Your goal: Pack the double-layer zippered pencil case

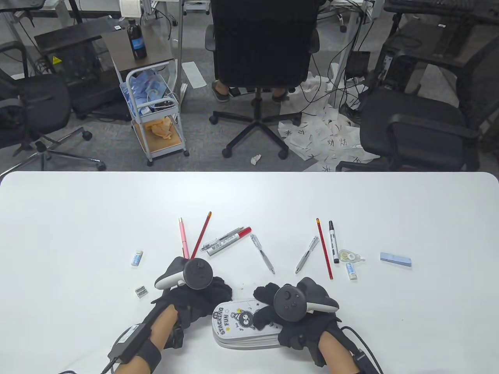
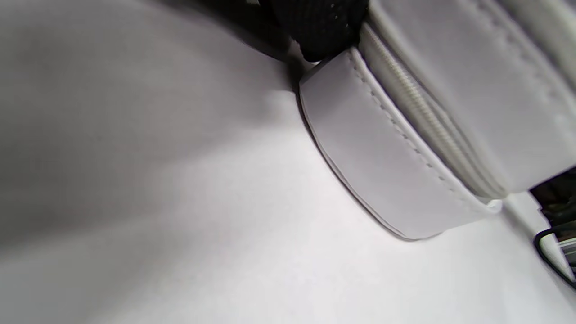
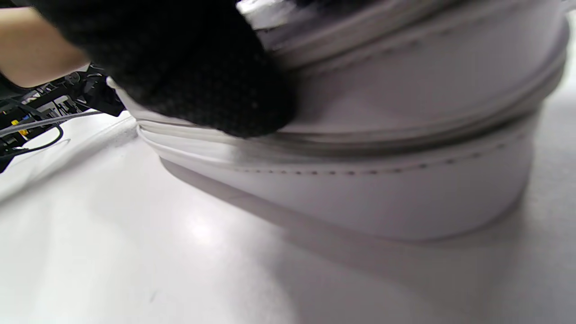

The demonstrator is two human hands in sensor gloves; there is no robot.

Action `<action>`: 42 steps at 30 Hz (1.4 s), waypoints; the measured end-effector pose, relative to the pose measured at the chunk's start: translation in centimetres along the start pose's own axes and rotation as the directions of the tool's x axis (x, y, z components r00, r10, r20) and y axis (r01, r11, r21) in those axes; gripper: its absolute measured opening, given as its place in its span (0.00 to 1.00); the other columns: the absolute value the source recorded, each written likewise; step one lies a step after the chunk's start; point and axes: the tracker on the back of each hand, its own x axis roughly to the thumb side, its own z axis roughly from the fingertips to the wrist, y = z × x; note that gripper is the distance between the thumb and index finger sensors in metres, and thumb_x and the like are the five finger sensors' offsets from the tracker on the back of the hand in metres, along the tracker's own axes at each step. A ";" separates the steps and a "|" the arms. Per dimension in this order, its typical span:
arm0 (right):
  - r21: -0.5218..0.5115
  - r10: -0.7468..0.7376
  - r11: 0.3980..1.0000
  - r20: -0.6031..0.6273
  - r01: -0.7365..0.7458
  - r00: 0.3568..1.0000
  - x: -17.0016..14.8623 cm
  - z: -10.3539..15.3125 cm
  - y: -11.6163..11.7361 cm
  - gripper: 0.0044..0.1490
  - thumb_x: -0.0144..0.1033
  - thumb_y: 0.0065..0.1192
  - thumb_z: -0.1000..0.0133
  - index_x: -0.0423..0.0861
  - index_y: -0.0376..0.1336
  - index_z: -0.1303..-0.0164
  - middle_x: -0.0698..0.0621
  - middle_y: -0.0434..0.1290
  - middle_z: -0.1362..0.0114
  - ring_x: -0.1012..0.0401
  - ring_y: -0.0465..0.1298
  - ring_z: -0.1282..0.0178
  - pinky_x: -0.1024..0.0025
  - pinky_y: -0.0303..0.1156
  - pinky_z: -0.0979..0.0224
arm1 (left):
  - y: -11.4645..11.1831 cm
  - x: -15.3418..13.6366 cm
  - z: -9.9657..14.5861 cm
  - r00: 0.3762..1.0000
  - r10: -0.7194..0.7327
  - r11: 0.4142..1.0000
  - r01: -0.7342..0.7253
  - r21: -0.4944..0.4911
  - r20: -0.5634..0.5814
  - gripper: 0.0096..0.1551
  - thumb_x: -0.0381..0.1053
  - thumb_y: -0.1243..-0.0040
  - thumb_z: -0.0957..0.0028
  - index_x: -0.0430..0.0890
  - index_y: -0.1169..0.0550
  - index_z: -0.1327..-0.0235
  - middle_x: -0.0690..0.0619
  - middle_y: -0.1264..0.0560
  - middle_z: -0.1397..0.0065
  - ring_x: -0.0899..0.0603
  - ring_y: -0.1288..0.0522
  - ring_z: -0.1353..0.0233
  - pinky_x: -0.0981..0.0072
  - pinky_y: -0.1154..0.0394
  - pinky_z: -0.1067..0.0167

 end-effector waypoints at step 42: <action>-0.443 -0.004 0.891 -0.235 -0.103 0.972 5.3 0.7 -1.9 0.30 0.46 0.53 0.38 0.46 0.63 0.28 0.42 0.75 0.34 0.52 0.81 0.48 0.65 0.83 0.51 | -3.5 4.5 4.8 0.961 -0.276 0.954 0.270 0.128 0.029 0.19 0.50 0.36 0.37 0.44 0.19 0.38 0.46 0.24 0.30 0.32 0.31 0.26 0.28 0.33 0.30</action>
